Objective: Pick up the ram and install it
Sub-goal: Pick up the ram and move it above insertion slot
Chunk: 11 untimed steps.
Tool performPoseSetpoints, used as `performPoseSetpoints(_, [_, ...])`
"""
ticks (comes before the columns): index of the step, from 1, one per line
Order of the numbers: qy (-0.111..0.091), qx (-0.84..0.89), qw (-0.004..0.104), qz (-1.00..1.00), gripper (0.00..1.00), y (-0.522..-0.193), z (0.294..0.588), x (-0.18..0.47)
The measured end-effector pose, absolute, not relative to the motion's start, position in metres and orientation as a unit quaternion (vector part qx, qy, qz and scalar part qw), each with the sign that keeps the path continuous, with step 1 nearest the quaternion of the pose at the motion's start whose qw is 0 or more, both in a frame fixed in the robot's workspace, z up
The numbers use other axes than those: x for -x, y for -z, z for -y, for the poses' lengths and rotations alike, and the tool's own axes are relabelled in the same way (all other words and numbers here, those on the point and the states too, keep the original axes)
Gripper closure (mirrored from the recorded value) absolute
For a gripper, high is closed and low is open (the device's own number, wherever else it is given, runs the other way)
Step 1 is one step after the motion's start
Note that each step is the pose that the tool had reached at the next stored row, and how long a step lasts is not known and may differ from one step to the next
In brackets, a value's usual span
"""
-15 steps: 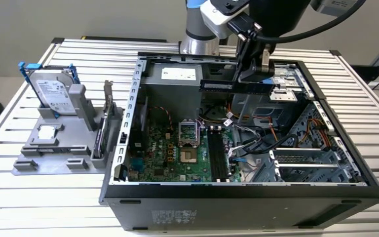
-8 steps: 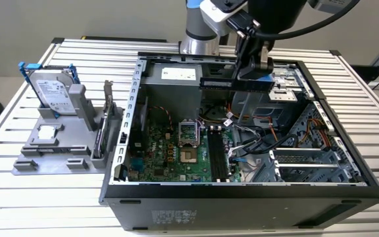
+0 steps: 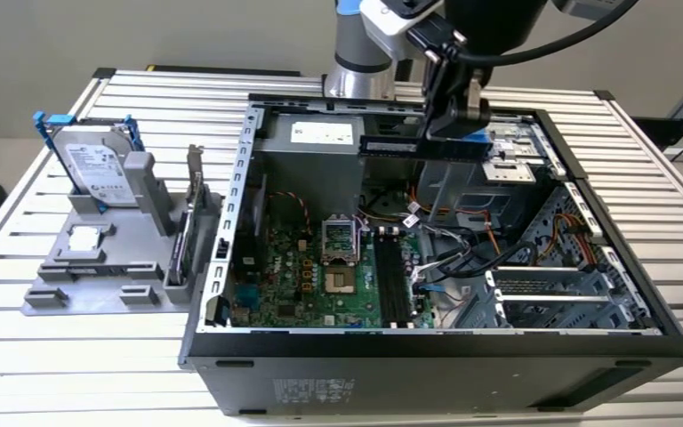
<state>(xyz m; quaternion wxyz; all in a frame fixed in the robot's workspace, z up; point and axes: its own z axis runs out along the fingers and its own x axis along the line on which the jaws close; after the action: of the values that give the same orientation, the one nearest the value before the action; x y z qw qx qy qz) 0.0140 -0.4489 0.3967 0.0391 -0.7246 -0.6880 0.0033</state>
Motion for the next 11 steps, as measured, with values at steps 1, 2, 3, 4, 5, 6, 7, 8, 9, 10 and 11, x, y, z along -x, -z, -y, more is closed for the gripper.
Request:
performPoseSetpoints(1, [-0.003, 0.724, 0.039, 0.688, 1.0, -0.3967, 0.4482, -0.014])
performPoseSetpoints(2, [-0.003, 0.724, 0.039, 0.688, 1.0, -0.3967, 0.4475, -0.014])
performPoseSetpoints(3, [-0.003, 0.724, 0.039, 0.689, 1.0, -0.3967, 0.4468, -0.014])
performPoseSetpoints(4, [-0.003, 0.724, 0.039, 0.689, 1.0, -0.3967, 0.4462, -0.014])
performPoseSetpoints(5, [-0.003, 0.724, 0.039, 0.689, 1.0, -0.3967, 0.4455, -0.014])
performPoseSetpoints(6, [-0.003, 0.724, 0.039, 0.689, 1.0, -0.3968, 0.4449, -0.014])
performPoseSetpoints(7, [-0.003, 0.723, 0.04, 0.689, 1.0, -0.3967, 0.4443, -0.014])
performPoseSetpoints(8, [-0.003, 0.723, 0.04, 0.689, 1.0, -0.3967, 0.4437, -0.014])
performPoseSetpoints(9, [-0.003, 0.723, 0.04, 0.69, 1.0, -0.3967, 0.443, -0.014])
performPoseSetpoints(10, [-0.003, 0.723, 0.04, 0.69, 1.0, -0.3967, 0.4423, -0.014])
performPoseSetpoints(11, [-0.003, 0.723, 0.04, 0.69, 1.0, -0.3967, 0.4417, -0.014])
